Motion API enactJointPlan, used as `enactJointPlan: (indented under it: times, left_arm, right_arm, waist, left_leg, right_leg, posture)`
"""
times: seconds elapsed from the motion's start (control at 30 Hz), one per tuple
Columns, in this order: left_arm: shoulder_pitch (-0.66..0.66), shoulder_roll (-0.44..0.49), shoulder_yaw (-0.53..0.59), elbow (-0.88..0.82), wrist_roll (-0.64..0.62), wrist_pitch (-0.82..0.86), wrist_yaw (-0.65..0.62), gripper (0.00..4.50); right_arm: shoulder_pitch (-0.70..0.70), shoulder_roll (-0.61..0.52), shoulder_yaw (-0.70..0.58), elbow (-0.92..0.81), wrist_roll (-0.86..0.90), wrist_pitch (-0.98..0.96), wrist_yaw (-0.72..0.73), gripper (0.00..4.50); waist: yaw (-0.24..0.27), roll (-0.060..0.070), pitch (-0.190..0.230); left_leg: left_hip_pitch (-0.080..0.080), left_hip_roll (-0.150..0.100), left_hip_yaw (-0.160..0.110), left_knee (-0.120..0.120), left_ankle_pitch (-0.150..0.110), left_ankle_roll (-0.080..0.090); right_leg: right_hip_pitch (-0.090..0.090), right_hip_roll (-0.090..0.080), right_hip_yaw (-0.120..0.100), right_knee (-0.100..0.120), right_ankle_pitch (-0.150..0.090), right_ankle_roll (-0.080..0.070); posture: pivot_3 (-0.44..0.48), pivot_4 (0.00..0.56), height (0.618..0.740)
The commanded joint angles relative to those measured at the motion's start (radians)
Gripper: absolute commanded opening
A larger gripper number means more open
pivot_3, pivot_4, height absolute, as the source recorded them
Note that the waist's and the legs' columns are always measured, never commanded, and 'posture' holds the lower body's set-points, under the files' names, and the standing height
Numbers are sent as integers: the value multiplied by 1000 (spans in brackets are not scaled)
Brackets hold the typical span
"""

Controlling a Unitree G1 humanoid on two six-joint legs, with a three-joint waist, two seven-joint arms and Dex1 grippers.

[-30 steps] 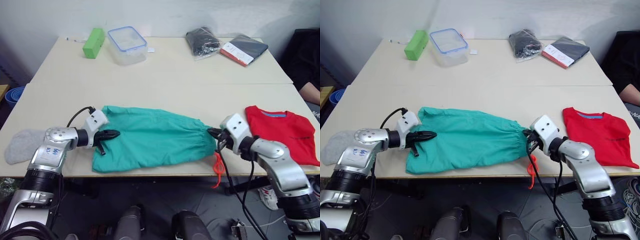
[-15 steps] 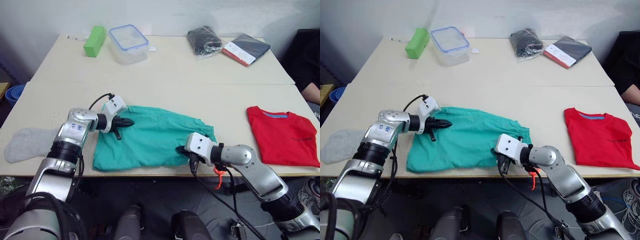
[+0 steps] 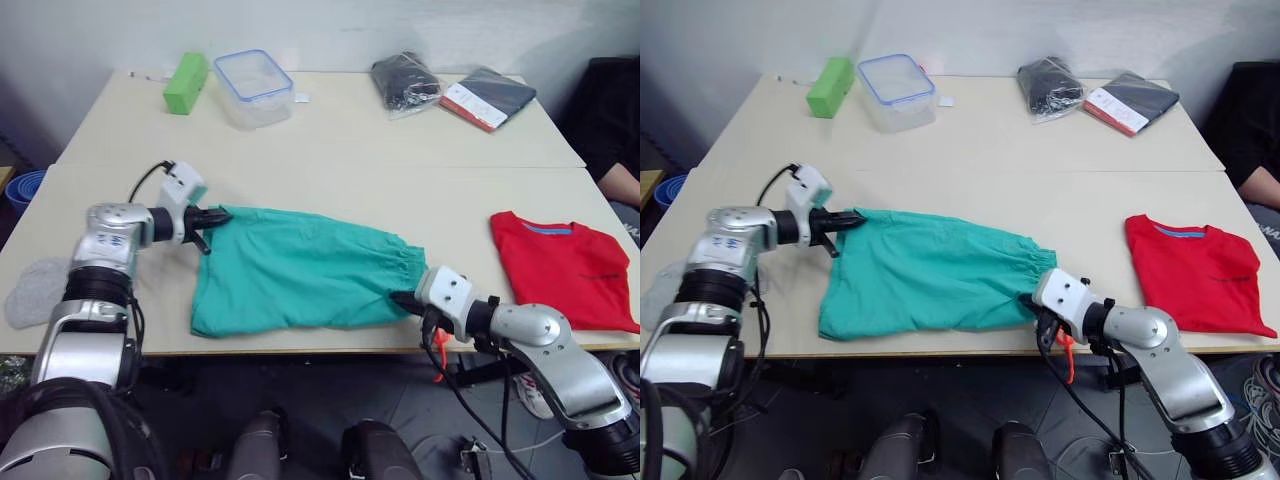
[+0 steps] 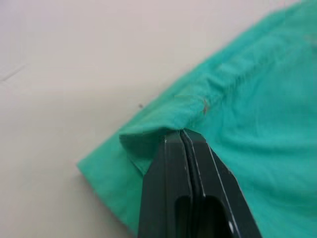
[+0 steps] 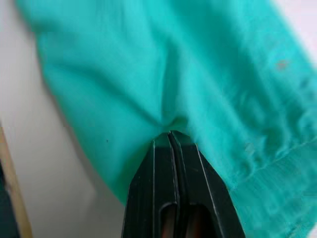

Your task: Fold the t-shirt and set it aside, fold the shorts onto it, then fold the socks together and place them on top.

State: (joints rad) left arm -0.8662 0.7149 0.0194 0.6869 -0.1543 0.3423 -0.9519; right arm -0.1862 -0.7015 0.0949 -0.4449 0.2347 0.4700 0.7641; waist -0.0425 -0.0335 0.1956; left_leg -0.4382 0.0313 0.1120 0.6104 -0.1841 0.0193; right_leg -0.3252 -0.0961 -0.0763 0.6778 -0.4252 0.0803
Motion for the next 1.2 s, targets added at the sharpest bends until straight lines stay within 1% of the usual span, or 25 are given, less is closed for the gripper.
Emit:
enactJointPlan:
  times: [0.03, 0.13, 0.2, 0.27, 0.3, 0.4, 0.43, 0.5, 0.57, 0.63, 0.73, 0.77, 0.83, 0.9, 0.97, 1.0, 1.03, 1.07, 1.1, 1.2]
  left_arm:
    - [150, 69, 119, -270, -116, 243, 4, 883]
    - [340, 109, 217, -512, -174, 400, 55, 1785]
    - [423, 111, 273, -615, -202, 468, 96, 2428]
    - [478, 99, 326, -719, -243, 526, 130, 3046]
    - [499, 94, 343, -778, -272, 537, 127, 3360]
    - [531, 89, 365, -931, -377, 556, 78, 4292]
    - [529, 85, 365, -967, -415, 564, 63, 4457]
    - [514, 82, 340, -1010, -475, 576, 32, 4457]
    - [500, 88, 285, -1036, -497, 563, 0, 4457]
    - [495, 108, 187, -1039, -459, 492, -61, 4457]
    - [469, 120, 24, -993, -360, 339, -156, 4457]
    - [449, 113, -21, -963, -330, 292, -180, 4490]
    - [413, 94, -77, -905, -292, 220, -214, 4500]
    - [379, 77, -115, -856, -270, 167, -248, 4500]
    - [345, 64, -138, -811, -252, 123, -275, 4500]
    - [330, 59, -145, -789, -244, 102, -288, 4500]
    - [316, 56, -150, -771, -238, 86, -296, 4500]
    - [308, 53, -154, -759, -233, 74, -301, 4500]
    - [302, 51, -156, -748, -227, 62, -306, 4500]
    - [293, 39, -160, -714, -201, 22, -303, 4500]
  right_arm:
    - [-83, 37, -18, -54, 62, 71, -11, 0]
    - [-157, 78, 55, -27, 40, 70, -4, 0]
    - [-181, 92, 91, 2, 15, 52, 3, 0]
    - [-197, 104, 102, 39, -1, 38, -2, 0]
    - [-198, 107, 97, 44, 2, 40, -4, 0]
    - [-169, 103, 43, -7, 59, 95, -3, 0]
    - [-147, 98, 17, -40, 83, 123, -8, 0]
    - [-88, 85, -37, -117, 122, 180, -27, 0]
    - [-18, 74, -88, -195, 153, 234, -52, 0]
    - [80, 73, -142, -280, 172, 290, -97, 0]
    - [264, 92, -224, -403, 188, 365, -172, 0]
    - [329, 108, -253, -443, 199, 396, -198, 167]
    - [425, 151, -299, -505, 238, 443, -241, 510]
    - [496, 239, -351, -551, 306, 501, -302, 1202]
    - [545, 351, -391, -579, 396, 556, -374, 1932]
    - [557, 416, -400, -582, 446, 581, -417, 2246]
    - [559, 478, -406, -577, 492, 600, -461, 2680]
    - [557, 516, -414, -574, 526, 615, -493, 2927]
    - [549, 558, -421, -560, 561, 628, -531, 3290]
    - [520, 617, -435, -515, 637, 648, -606, 4364]
  waist:
    - [-8, 0, 0]
    - [-14, 0, 0]
    - [-10, 0, 0]
    - [7, -1, 1]
    - [15, -1, 1]
    - [30, -1, 1]
    - [34, -1, 1]
    - [41, 0, 1]
    - [41, 0, 1]
    - [40, 0, 0]
    - [41, 0, 0]
    - [41, 0, 0]
    - [41, 1, 0]
    - [36, 1, 0]
    - [32, 1, 0]
    - [31, 1, 0]
    - [31, 1, 0]
    - [30, 1, 0]
    - [26, 2, -1]
    - [17, 2, -1]
  left_leg:
    - [0, 0, 0, 0, 0, 0]
    - [1, 0, -1, -2, 0, -1]
    - [0, 0, -3, -2, 0, -1]
    - [-1, -1, -4, -2, 0, -1]
    - [-2, -1, -5, -2, -1, -1]
    - [-2, -3, -7, -1, -1, 0]
    - [-2, -3, -7, -1, -1, 0]
    - [-2, -3, -7, -1, -3, -3]
    - [-1, -2, -7, -3, -1, -2]
    - [-1, -3, -6, -7, 0, -2]
    - [0, -2, -6, -11, 1, -3]
    - [0, -3, -5, -12, 2, -4]
    - [1, -3, -5, -14, 2, -4]
    - [1, -2, -5, -15, 3, -5]
    - [1, -1, -4, -16, 4, -5]
    - [1, -1, -4, -17, 4, -5]
    - [1, -1, -5, -17, 4, -5]
    - [2, -1, -5, -18, 4, -5]
    - [1, -1, -5, -18, 4, -5]
    - [1, -2, -5, -18, 4, -6]
  right_leg:
    - [0, 0, 0, 0, 0, 0]
    - [0, 0, 1, 0, -1, -1]
    - [0, 0, 1, 0, -1, -2]
    - [0, 0, 0, 0, -1, -2]
    - [0, 0, 0, -1, -1, -2]
    - [2, -1, 0, -4, 0, 0]
    - [3, -1, 0, -5, 0, 0]
    - [3, -1, 1, -5, 0, 0]
    - [3, 0, 1, -6, 0, 0]
    - [3, 0, 1, -8, 0, 0]
    - [3, 1, 2, -10, 0, 0]
    - [3, 1, 2, -11, 0, -1]
    - [2, 2, 2, -12, 0, -1]
    - [2, 3, 2, -12, -1, -1]
    - [1, 3, 3, -12, 0, -2]
    - [1, 3, 3, -12, 0, -2]
    - [1, 3, 3, -12, -1, -2]
    - [1, 3, 3, -12, -1, -3]
    - [1, 3, 3, -12, -1, -3]
    - [1, 3, 4, -13, -1, -3]
  posture:
    - [0, 150, 740]
    - [0, 150, 740]
    - [0, 150, 740]
    - [0, 150, 740]
    - [0, 150, 740]
    - [0, 150, 740]
    - [0, 150, 740]
    - [0, 150, 740]
    - [0, 150, 740]
    - [0, 150, 740]
    - [0, 150, 740]
    - [0, 150, 740]
    - [0, 150, 740]
    - [0, 150, 740]
    - [0, 150, 740]
    - [0, 150, 740]
    - [0, 150, 740]
    - [0, 150, 740]
    - [0, 150, 740]
    - [0, 150, 740]
